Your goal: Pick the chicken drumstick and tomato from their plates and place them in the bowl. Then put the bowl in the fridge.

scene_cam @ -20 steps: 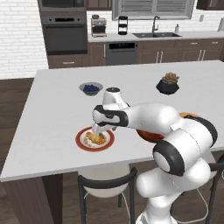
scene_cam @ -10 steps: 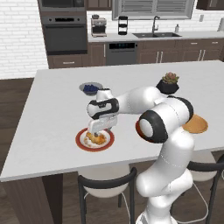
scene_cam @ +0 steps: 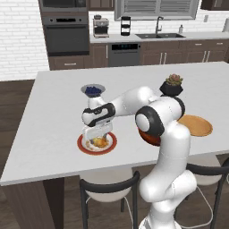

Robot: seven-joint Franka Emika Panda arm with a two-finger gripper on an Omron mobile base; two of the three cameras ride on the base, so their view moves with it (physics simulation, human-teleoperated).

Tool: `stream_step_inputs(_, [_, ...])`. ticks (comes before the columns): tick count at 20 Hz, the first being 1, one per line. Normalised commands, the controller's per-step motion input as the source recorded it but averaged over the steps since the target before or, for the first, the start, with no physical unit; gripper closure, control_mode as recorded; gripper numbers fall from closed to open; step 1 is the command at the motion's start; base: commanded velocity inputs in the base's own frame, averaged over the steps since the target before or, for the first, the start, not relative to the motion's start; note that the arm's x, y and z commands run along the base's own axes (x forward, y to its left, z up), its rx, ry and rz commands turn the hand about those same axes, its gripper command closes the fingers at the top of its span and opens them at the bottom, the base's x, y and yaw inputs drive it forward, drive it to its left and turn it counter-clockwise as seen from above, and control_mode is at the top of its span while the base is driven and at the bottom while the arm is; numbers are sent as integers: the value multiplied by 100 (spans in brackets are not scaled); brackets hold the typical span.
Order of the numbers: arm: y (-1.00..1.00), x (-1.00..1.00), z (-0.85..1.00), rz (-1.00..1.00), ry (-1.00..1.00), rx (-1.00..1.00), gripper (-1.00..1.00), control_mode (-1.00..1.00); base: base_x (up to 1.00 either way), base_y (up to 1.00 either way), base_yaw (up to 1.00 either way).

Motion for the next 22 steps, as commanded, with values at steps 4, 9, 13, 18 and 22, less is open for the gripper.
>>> stream_step_inputs(4, [-2, 0, -24, 0, 0, 0, -100, -100, 0, 0, 0])
stream_step_inputs(9, [0, 0, -30, 0, 0, 0, 100, -100, 0, 0, 0])
stream_step_inputs(13, [0, 0, -1, 0, 0, 0, 100, -100, 0, 0, 0])
stream_step_inputs(18, [-12, -3, 30, 0, -1, 0, 100, -100, 0, 0, 0])
stream_step_inputs(22, [-47, -13, 83, -4, -1, 0, 100, -100, 0, 0, 0])
